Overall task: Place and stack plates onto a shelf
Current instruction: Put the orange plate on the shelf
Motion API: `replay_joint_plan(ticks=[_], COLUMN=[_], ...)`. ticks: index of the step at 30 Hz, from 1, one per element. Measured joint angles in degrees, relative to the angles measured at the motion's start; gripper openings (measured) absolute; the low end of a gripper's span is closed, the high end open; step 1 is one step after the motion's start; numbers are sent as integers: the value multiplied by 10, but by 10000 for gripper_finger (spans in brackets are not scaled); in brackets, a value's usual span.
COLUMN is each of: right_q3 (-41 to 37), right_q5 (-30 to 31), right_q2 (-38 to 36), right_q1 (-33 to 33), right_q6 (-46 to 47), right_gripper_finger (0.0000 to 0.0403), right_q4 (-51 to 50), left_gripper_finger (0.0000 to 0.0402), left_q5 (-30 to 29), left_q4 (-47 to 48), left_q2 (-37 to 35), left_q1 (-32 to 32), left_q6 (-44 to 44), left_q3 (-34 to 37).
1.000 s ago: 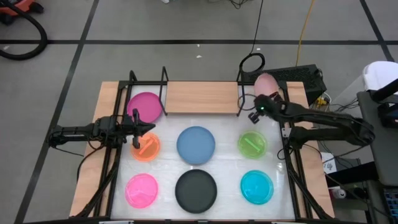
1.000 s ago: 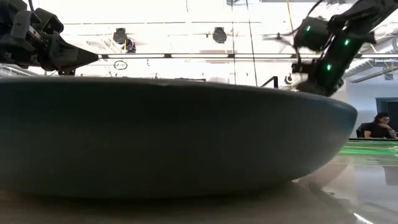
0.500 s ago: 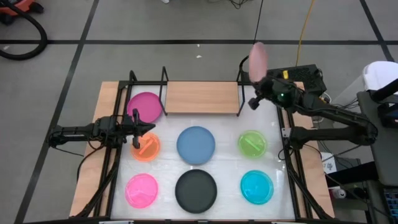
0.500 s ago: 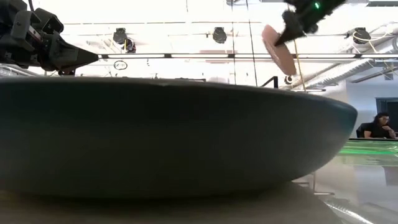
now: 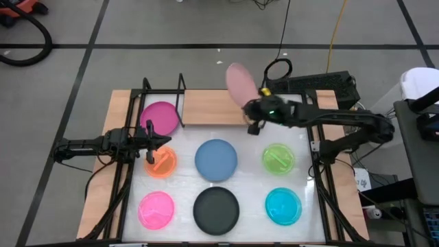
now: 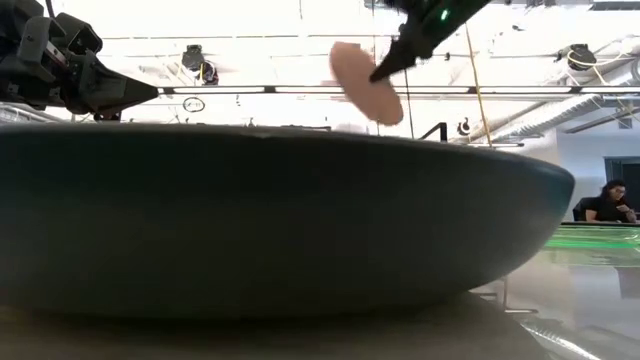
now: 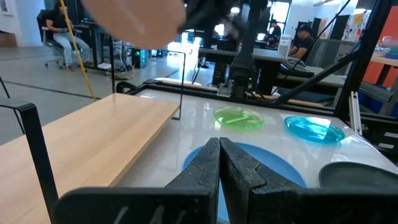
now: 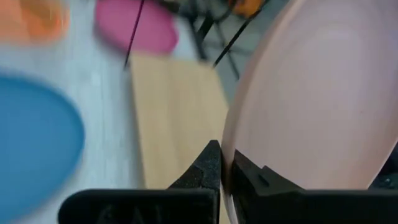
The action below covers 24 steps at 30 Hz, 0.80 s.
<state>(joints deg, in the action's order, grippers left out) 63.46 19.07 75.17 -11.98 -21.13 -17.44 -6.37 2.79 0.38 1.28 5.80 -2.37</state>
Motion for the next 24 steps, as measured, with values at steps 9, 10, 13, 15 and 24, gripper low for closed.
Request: replay_joint_plan(ticks=[9,10,13,15,24], right_q3=[-1,-1,-1,-1,-1], right_q5=[2,2,5,6,53], right_q2=[143,156,186,200,211], right_q1=[0,-1,-4,-8,-12], right_q6=[3,3,3,3,8], right_gripper_finger=[0,0,0,2,6], right_q4=[-27,-26,-27,-27,-30], left_gripper_finger=[12,12,12,12,12], left_q5=[0,0,0,0,0], left_q4=[0,0,0,0,0], left_q2=[0,0,0,0,0], left_q1=[0,0,0,0,0], left_q6=[0,0,0,0,0], left_q3=[0,0,0,0,0])
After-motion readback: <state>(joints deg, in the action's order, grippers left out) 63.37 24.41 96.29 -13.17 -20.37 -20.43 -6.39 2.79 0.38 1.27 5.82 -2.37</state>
